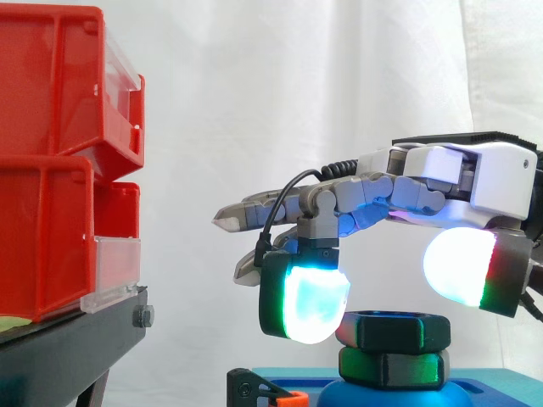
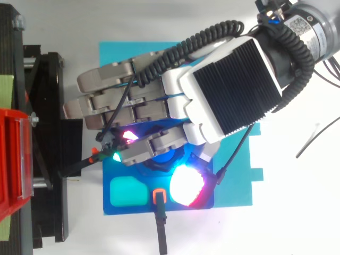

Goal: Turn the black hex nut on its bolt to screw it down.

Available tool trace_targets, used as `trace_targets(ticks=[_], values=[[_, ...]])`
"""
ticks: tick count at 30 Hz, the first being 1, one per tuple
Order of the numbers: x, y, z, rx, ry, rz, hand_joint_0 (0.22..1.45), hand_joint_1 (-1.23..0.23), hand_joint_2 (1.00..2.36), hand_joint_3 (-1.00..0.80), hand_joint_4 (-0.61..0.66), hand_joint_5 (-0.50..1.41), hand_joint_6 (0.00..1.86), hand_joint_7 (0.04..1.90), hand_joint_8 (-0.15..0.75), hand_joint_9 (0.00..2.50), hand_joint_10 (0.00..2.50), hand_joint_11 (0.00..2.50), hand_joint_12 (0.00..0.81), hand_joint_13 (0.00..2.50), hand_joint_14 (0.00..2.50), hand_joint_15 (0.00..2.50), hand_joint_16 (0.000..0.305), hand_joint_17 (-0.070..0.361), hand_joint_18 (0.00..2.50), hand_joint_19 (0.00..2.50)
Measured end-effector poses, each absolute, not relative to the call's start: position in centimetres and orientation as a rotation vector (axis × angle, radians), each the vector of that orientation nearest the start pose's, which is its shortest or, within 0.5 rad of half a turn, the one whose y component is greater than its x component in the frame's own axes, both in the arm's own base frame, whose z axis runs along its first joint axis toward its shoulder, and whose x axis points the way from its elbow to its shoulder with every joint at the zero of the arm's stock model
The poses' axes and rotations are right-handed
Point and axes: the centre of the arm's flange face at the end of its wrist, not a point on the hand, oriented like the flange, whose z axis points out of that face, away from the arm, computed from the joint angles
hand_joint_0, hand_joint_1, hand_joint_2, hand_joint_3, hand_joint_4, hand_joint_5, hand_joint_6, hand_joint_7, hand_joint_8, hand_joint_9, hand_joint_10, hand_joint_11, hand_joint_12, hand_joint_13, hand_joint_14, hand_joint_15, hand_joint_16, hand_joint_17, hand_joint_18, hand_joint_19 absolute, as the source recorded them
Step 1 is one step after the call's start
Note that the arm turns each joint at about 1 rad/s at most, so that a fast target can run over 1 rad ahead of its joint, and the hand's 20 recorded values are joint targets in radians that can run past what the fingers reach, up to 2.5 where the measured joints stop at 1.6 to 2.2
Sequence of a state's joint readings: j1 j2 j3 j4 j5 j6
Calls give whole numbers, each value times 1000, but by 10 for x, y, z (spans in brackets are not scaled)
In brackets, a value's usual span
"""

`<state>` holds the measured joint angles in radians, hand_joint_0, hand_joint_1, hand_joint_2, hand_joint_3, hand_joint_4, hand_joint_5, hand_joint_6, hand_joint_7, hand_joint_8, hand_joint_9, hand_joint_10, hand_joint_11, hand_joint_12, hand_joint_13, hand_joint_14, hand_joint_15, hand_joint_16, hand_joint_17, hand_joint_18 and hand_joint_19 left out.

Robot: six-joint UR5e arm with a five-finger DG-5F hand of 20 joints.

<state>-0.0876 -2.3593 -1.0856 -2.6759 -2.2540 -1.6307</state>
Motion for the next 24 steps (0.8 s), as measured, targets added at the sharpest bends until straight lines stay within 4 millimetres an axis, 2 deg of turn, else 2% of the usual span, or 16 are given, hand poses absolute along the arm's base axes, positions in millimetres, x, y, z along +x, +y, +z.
trace_targets(ticks=[11, 24], values=[[756, -147, 260, -551, 1342, 360, 518, -170, 1000, -500, 225, -72, 543, 1447, 308, 643, 7, 190, 327, 344, 1, 44, 41, 93, 124, 222], [760, -132, 260, -555, 1339, 377, 519, -173, 1000, -500, 225, -71, 521, 1467, 307, 644, 7, 191, 327, 352, 1, 46, 41, 92, 125, 216]])
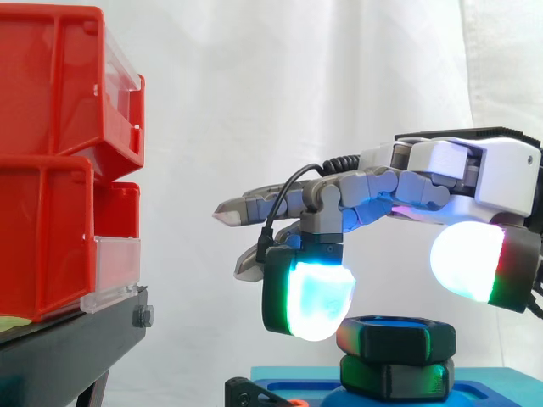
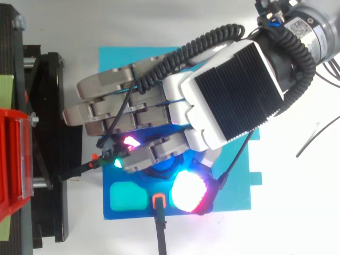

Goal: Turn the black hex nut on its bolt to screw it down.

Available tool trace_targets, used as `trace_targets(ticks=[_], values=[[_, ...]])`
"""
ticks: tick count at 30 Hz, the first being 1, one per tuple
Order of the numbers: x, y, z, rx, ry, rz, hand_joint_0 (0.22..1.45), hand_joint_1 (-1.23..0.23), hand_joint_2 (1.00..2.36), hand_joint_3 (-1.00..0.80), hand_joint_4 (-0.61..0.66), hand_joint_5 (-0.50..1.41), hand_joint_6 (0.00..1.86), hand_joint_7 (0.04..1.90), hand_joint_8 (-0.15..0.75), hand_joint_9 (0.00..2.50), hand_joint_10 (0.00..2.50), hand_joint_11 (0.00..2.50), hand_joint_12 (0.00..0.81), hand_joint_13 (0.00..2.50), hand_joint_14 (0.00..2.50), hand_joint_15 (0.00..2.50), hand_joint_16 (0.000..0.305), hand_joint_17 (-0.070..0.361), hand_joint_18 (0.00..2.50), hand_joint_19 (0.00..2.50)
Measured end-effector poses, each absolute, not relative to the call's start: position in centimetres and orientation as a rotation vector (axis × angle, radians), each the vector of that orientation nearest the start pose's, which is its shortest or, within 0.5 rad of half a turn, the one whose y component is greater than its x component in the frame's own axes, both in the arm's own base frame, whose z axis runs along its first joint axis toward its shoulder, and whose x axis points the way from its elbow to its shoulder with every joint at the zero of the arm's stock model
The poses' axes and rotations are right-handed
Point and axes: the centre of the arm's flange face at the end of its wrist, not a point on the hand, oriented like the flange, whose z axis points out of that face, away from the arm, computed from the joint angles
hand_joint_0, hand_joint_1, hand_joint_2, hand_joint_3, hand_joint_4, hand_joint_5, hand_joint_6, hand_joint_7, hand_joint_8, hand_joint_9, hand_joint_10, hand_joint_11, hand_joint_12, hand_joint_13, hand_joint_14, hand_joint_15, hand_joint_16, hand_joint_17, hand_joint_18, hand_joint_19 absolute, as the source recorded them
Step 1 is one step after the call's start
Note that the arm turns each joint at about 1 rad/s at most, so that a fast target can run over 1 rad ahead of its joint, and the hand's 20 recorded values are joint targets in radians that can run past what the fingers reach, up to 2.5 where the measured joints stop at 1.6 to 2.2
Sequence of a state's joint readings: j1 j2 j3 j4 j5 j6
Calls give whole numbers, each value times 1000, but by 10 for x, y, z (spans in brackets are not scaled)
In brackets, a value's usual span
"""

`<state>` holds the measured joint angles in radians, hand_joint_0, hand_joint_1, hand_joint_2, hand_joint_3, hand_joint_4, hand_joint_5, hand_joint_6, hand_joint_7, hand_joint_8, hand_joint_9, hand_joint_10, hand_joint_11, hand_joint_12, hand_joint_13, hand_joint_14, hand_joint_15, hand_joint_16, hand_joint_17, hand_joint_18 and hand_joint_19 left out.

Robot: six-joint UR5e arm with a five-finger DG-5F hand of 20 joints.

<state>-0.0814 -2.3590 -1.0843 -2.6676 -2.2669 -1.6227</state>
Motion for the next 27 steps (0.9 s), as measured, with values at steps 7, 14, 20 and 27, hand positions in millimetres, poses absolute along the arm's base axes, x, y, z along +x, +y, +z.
trace_targets(ticks=[7, 14, 20, 27], values=[[766, -121, 271, -556, 1324, 390, 519, -175, 1000, -500, 224, -70, 515, 1478, 307, 642, 7, 190, 329, 352, 1, 51, 41, 92, 121, 228], [775, -107, 290, -565, 1304, 404, 520, -177, 1000, -500, 229, -70, 512, 1482, 306, 644, 7, 198, 328, 354, 1, 51, 41, 92, 124, 227], [776, -98, 289, -556, 1311, 405, 520, -181, 1000, -500, 229, -69, 505, 1490, 304, 643, 8, 199, 329, 355, 2, 54, 41, 92, 123, 228], [771, -90, 263, -528, 1343, 400, 520, -186, 1000, -500, 224, -69, 500, 1495, 305, 645, 7, 199, 328, 355, 2, 51, 41, 92, 124, 227]])
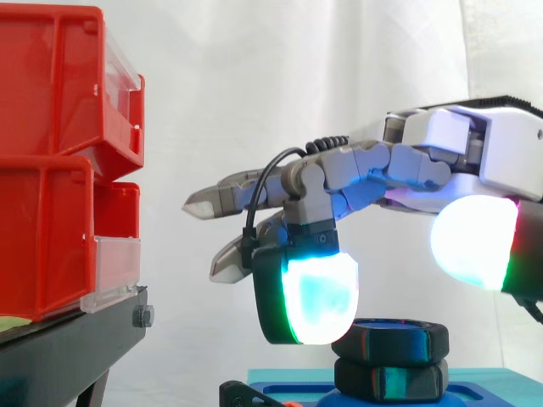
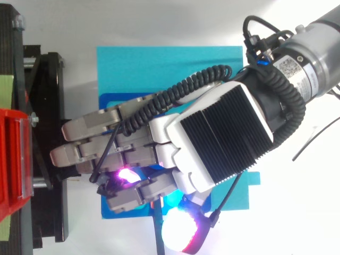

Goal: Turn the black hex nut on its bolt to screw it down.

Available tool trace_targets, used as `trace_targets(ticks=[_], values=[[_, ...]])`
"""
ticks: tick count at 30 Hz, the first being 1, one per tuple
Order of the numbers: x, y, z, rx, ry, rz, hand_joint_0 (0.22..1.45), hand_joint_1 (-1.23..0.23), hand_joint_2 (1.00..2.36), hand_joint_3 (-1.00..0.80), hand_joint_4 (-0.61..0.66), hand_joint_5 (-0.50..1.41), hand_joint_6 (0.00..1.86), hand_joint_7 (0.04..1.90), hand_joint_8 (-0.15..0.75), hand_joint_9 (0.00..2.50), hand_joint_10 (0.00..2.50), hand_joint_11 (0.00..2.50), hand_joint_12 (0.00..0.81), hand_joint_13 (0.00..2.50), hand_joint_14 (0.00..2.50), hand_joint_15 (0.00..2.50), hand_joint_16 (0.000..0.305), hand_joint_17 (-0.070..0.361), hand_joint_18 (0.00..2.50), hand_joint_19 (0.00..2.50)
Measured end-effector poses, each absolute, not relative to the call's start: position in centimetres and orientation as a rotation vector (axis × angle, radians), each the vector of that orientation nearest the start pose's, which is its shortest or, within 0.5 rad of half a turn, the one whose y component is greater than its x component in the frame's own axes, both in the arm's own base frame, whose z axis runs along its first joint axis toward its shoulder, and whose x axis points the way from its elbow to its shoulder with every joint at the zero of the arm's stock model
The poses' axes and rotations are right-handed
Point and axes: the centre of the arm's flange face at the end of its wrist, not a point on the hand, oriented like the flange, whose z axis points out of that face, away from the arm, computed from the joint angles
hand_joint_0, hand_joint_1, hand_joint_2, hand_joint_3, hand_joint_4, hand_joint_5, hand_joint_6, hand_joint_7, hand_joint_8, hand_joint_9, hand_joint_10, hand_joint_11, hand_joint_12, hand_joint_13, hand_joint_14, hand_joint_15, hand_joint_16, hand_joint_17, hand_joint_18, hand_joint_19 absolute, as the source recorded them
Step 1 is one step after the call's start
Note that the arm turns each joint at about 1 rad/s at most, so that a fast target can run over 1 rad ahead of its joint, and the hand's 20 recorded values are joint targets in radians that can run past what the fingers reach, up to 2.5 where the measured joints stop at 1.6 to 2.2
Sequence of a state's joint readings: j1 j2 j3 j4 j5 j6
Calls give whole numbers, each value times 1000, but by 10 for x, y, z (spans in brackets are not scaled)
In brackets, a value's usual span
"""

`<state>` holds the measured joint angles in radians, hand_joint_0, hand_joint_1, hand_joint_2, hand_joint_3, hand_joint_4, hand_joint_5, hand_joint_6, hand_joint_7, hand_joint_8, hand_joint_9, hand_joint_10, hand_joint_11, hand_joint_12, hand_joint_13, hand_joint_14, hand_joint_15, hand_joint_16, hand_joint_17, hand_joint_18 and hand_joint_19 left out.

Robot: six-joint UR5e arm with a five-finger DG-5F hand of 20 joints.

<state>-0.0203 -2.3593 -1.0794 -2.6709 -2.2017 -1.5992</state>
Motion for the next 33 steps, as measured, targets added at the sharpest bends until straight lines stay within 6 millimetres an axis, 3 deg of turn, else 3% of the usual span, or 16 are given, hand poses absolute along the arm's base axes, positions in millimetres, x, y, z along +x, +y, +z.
trace_targets(ticks=[11, 21, 33], values=[[771, -85, 259, -534, 1332, 396, 502, -221, 1000, -500, 233, -69, 500, 1487, 310, 643, 7, 190, 334, 354, 2, 54, 43, 96, 124, 228], [770, -93, 258, -536, 1332, 387, 476, -439, 1000, -500, 236, -75, 506, 1473, 316, 641, 7, 191, 344, 361, 1, 41, 45, 101, 151, 235], [774, -91, 253, -550, 1310, 372, 486, -415, 1000, -500, 241, -77, 508, 1472, 308, 641, 7, 198, 336, 358, 2, 46, 44, 99, 146, 245]])
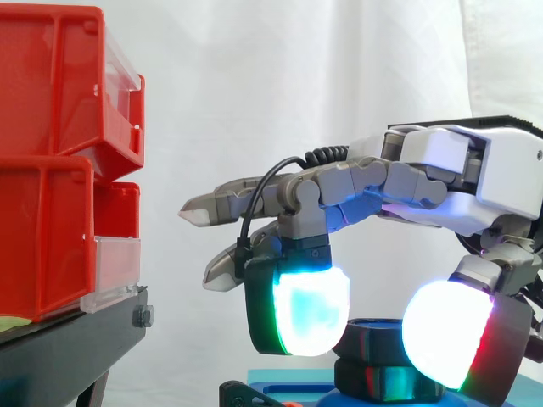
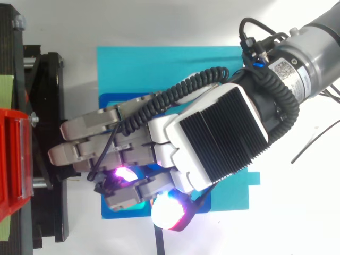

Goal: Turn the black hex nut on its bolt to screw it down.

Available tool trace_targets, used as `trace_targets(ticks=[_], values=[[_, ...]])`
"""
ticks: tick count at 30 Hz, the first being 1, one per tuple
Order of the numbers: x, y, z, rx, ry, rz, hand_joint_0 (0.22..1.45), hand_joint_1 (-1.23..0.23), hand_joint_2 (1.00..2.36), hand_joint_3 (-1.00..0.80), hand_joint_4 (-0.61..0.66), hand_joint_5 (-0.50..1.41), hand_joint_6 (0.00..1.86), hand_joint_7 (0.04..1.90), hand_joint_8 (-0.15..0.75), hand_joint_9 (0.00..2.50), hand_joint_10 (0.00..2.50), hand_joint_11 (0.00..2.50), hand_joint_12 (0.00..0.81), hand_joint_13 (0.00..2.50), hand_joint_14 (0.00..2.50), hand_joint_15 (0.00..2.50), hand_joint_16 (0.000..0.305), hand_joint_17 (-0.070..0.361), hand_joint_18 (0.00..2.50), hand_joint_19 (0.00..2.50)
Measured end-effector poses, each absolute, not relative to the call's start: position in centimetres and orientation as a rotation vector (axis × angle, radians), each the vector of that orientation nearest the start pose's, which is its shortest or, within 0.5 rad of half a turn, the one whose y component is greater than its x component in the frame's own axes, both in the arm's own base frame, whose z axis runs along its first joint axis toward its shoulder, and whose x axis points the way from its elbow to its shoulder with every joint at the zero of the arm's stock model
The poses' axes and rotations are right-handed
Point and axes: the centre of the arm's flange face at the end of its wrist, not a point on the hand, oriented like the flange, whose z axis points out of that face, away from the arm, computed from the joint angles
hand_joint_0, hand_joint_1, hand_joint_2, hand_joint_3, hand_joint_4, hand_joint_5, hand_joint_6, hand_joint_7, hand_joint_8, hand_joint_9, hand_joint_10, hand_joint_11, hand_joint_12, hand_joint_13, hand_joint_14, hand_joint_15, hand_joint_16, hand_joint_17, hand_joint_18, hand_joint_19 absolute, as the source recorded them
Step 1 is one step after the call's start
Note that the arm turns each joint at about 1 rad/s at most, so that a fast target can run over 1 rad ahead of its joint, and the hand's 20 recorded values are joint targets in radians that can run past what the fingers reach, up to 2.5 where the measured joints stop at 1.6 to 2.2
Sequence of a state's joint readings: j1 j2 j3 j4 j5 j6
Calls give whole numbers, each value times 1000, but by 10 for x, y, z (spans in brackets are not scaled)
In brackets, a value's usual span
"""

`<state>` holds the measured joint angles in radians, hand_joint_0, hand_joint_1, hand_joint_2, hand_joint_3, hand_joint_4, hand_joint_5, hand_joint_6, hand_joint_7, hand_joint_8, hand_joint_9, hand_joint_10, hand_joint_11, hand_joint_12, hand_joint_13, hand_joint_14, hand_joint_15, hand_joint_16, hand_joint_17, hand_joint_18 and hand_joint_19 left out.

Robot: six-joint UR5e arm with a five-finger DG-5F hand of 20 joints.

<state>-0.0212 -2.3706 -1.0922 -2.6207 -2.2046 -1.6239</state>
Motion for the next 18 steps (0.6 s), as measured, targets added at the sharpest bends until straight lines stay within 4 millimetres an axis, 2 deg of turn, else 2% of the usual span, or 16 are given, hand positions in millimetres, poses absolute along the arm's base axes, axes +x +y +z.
trace_targets(ticks=[11, 14, 18], values=[[773, -92, 252, -549, 1314, 372, 459, -409, 1000, -500, 242, -79, 510, 1469, 320, 645, 7, 192, 346, 361, 2, 47, 46, 104, 148, 242], [773, -95, 252, -546, 1318, 371, 431, -455, 1000, -500, 254, -82, 512, 1451, 329, 648, 7, 190, 362, 371, 1, 43, 49, 110, 165, 230], [772, -97, 251, -544, 1322, 369, 398, -585, 1000, -500, 274, -89, 517, 1429, 335, 634, 9, 204, 379, 371, 1, 41, 54, 121, 203, 227]])
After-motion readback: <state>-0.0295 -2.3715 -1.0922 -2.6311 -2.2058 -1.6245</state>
